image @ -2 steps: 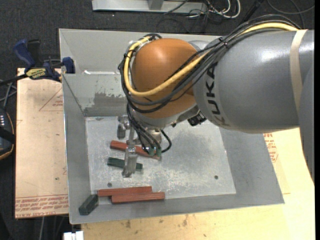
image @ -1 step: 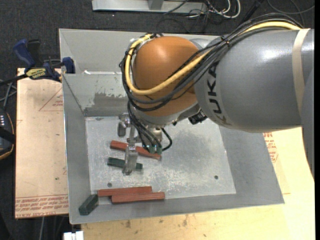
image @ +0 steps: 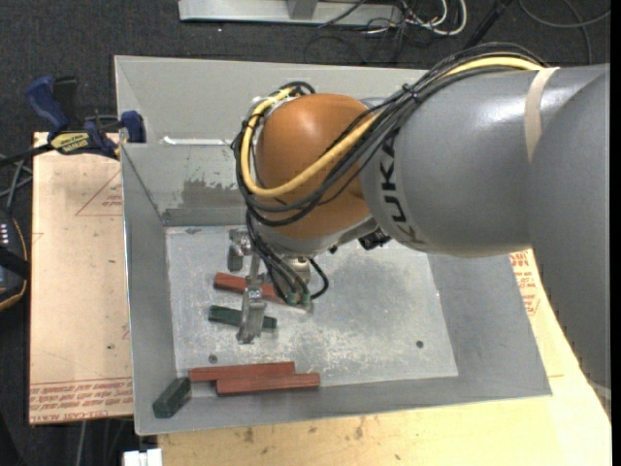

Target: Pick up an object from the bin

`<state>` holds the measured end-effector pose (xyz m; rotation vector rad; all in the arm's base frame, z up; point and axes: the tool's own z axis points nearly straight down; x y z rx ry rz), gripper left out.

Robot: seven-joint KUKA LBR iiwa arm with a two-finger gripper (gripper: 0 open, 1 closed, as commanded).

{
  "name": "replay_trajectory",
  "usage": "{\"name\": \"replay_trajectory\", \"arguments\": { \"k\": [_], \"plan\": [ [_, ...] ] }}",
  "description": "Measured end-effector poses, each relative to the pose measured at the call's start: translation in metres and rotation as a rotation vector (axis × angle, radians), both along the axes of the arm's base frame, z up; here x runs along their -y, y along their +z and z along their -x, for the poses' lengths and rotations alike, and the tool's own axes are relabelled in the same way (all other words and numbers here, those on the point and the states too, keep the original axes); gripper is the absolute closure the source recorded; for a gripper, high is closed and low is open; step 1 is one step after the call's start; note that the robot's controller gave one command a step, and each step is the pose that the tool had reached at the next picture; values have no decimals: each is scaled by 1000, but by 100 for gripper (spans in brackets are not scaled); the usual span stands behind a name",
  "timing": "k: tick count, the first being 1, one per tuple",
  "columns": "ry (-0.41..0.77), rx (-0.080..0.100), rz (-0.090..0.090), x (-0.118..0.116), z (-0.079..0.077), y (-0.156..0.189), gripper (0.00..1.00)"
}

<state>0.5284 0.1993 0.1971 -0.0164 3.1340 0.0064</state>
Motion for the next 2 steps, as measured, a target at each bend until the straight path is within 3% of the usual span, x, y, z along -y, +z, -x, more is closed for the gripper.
{"name": "replay_trajectory", "arguments": {
  "k": [1,2],
  "plan": [
    [-132,-9,3,30,9,-40,0],
    [-442,-6,0,31,-34,-119,100]
  ]
}}
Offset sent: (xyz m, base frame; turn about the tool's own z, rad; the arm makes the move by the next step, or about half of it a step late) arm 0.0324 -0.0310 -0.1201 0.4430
